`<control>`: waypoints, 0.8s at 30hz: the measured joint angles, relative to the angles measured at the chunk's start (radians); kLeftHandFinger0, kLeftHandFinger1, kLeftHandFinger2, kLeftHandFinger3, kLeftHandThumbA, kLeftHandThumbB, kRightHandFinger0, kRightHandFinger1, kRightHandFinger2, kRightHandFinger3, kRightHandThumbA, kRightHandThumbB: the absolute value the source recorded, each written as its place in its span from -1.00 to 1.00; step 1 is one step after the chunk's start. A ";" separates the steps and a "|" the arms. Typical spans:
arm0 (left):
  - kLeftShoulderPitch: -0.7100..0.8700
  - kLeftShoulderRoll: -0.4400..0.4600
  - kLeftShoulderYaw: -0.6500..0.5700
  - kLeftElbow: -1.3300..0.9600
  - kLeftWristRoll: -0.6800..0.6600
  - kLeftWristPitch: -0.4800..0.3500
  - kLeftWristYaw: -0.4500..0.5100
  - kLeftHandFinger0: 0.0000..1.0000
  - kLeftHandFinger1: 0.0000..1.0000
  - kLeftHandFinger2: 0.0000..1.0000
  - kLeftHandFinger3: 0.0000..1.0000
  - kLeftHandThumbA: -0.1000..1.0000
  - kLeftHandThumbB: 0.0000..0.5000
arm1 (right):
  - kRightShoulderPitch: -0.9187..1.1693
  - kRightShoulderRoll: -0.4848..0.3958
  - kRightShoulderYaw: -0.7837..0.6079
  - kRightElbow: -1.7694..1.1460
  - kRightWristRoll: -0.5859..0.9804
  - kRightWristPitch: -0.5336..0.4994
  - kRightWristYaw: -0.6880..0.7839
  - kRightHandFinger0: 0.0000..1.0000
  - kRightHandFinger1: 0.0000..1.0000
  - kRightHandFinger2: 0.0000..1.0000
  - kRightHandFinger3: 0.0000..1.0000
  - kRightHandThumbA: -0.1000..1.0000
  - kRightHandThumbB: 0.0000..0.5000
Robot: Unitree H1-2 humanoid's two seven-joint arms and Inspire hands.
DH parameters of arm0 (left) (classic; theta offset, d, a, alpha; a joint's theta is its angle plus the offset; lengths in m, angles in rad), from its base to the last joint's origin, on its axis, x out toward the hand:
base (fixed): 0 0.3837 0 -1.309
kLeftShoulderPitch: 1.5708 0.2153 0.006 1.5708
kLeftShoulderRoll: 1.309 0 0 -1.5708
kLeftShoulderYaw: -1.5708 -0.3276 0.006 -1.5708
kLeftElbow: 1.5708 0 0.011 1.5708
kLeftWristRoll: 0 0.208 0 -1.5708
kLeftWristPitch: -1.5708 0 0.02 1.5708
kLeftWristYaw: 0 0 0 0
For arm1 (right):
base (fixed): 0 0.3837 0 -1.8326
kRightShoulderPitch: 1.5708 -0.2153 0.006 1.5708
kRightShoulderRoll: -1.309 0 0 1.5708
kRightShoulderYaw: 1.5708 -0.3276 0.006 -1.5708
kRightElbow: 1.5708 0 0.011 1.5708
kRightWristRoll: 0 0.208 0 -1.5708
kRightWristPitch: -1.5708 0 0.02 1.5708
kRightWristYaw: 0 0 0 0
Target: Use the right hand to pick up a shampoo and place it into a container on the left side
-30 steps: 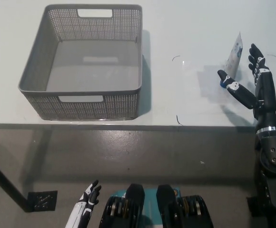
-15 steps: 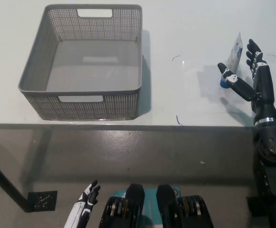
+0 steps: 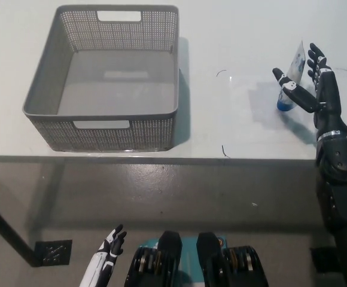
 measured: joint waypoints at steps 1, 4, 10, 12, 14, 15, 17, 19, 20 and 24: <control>0.000 0.000 0.000 0.000 0.000 0.000 0.000 1.00 1.00 1.00 1.00 1.00 -0.46 | -0.004 -0.001 0.000 0.012 0.000 0.000 -0.002 1.00 1.00 1.00 1.00 0.70 0.30; 0.000 0.000 -0.001 0.000 0.000 -0.001 0.000 1.00 1.00 1.00 1.00 1.00 -0.46 | -0.019 -0.005 0.000 0.043 0.001 -0.002 -0.006 1.00 1.00 1.00 1.00 0.69 0.31; 0.000 0.001 -0.001 0.000 0.000 -0.003 0.000 1.00 1.00 1.00 1.00 1.00 -0.41 | -0.046 -0.018 0.000 0.099 0.004 -0.013 -0.016 1.00 1.00 1.00 1.00 0.73 0.45; 0.000 0.001 -0.001 0.000 0.000 -0.004 0.000 1.00 1.00 1.00 1.00 1.00 -0.43 | -0.052 -0.022 0.000 0.118 0.005 -0.015 -0.019 1.00 1.00 1.00 1.00 0.74 0.45; -0.001 0.001 -0.002 0.000 0.000 -0.004 0.000 1.00 1.00 1.00 1.00 1.00 -0.43 | -0.061 -0.028 0.001 0.149 0.005 -0.019 -0.021 1.00 1.00 1.00 1.00 0.68 0.37; -0.001 0.001 -0.002 0.000 0.000 -0.004 -0.001 1.00 1.00 1.00 1.00 1.00 -0.41 | -0.068 -0.031 0.001 0.171 0.006 -0.024 -0.021 1.00 1.00 1.00 1.00 0.68 0.36; -0.003 0.001 -0.003 0.000 0.000 -0.004 -0.001 1.00 1.00 1.00 1.00 1.00 -0.44 | -0.080 -0.035 0.001 0.206 0.008 -0.029 -0.022 1.00 1.00 1.00 1.00 0.70 0.40; -0.004 0.001 -0.004 0.000 0.000 -0.005 -0.001 1.00 1.00 1.00 1.00 1.00 -0.40 | -0.092 -0.038 0.002 0.238 0.008 -0.031 -0.023 1.00 1.00 1.00 1.00 0.65 0.43; -0.004 0.001 -0.004 0.000 0.000 -0.005 -0.002 1.00 1.00 1.00 1.00 1.00 -0.38 | -0.103 -0.039 0.003 0.264 0.008 -0.034 -0.025 1.00 1.00 1.00 1.00 0.65 0.44; -0.006 0.001 -0.006 0.000 0.000 -0.005 -0.002 1.00 1.00 1.00 1.00 1.00 -0.37 | -0.137 -0.041 0.009 0.362 0.009 -0.050 -0.028 1.00 1.00 1.00 1.00 0.66 0.42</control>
